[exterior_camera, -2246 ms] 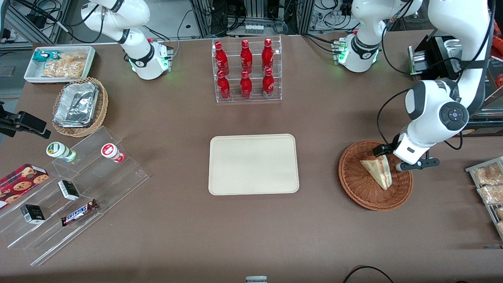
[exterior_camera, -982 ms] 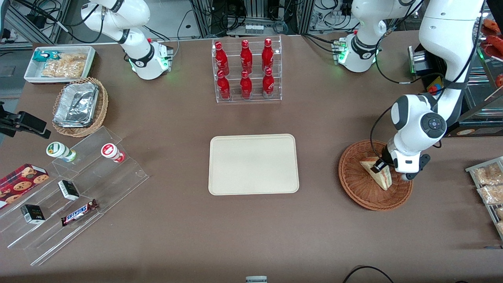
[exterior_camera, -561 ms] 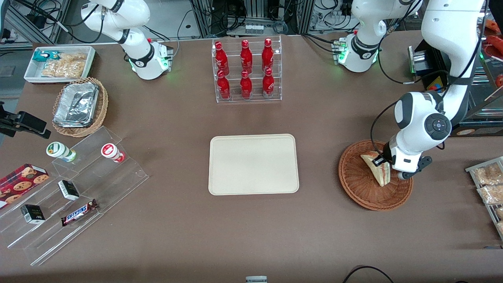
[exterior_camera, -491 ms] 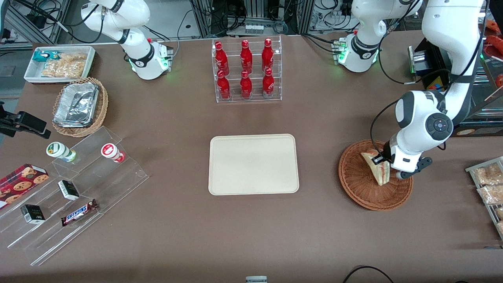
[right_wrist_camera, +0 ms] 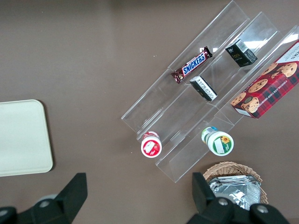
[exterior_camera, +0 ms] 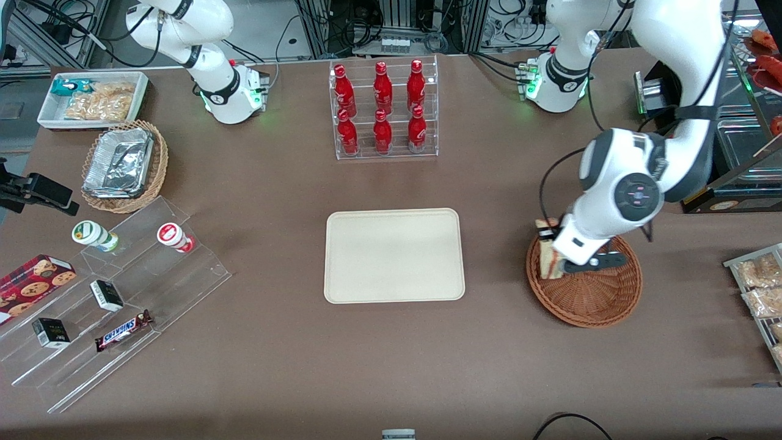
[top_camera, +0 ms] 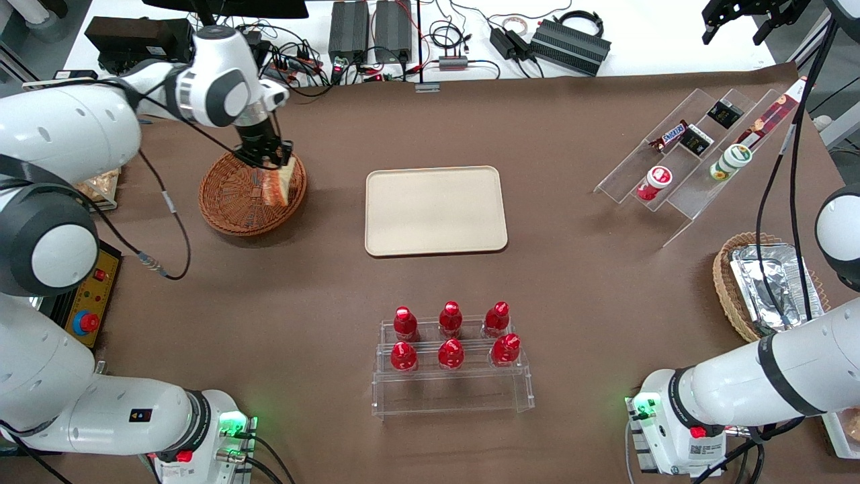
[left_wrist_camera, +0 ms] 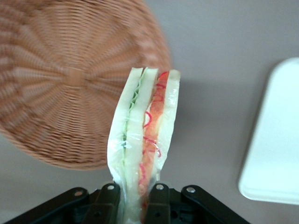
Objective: Place sandwich from basket to tray
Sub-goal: 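Lift the sandwich and carry it over the white tray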
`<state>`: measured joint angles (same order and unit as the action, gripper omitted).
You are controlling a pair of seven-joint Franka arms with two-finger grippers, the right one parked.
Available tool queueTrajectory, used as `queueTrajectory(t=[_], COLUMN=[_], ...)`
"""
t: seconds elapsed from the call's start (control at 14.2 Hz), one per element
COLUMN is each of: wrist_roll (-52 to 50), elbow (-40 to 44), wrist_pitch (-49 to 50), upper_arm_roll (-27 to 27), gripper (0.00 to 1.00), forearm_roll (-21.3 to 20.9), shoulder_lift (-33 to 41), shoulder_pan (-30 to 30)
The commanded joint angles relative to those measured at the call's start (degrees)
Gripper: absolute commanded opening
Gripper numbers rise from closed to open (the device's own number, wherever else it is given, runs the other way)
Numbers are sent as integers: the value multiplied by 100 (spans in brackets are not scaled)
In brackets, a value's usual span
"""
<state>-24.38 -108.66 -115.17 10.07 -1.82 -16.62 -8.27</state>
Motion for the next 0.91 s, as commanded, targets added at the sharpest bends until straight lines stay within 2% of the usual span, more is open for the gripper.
queueTrajectory(t=[0.0, 0.42, 0.7, 0.84], wrist_roll=[-566, -1884, -2720, -2897], elbow=[537, 2022, 2963, 3280], wrist_pitch=[126, 126, 118, 100], upper_arm_roll=[-49, -49, -58, -58], gripper=[9, 8, 8, 8], forearm_roll=[-37, -20, -29, -20], shoulder_lift=[-551, -1772, -2546, -2767], shoulder_pan=[-709, -2028, -2626, -2741])
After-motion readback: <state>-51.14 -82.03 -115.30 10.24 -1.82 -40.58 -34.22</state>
